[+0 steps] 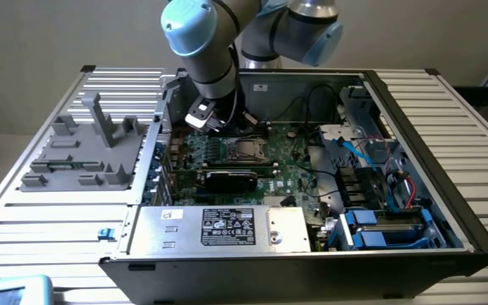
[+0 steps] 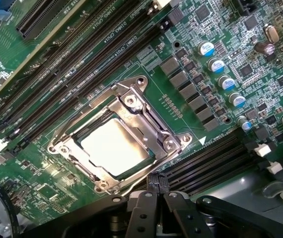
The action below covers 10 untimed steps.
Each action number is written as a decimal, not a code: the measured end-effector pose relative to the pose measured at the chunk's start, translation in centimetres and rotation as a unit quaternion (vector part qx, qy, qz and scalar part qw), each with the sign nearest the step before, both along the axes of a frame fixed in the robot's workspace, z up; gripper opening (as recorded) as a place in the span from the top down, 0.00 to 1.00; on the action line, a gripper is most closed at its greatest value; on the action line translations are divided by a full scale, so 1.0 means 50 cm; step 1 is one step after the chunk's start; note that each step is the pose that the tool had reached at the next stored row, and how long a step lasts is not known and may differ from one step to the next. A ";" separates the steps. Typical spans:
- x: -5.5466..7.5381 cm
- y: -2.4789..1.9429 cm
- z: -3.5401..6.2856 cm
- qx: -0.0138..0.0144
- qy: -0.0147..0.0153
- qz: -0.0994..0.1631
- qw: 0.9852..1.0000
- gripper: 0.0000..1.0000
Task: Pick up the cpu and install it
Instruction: 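Install the first cpu locking lever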
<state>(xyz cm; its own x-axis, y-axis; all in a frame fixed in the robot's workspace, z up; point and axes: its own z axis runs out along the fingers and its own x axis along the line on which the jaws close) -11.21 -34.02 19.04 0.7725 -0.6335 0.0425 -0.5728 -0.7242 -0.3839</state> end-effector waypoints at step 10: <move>0.005 0.0000 0.003 0.000 0.019 0.000 1.000 0.89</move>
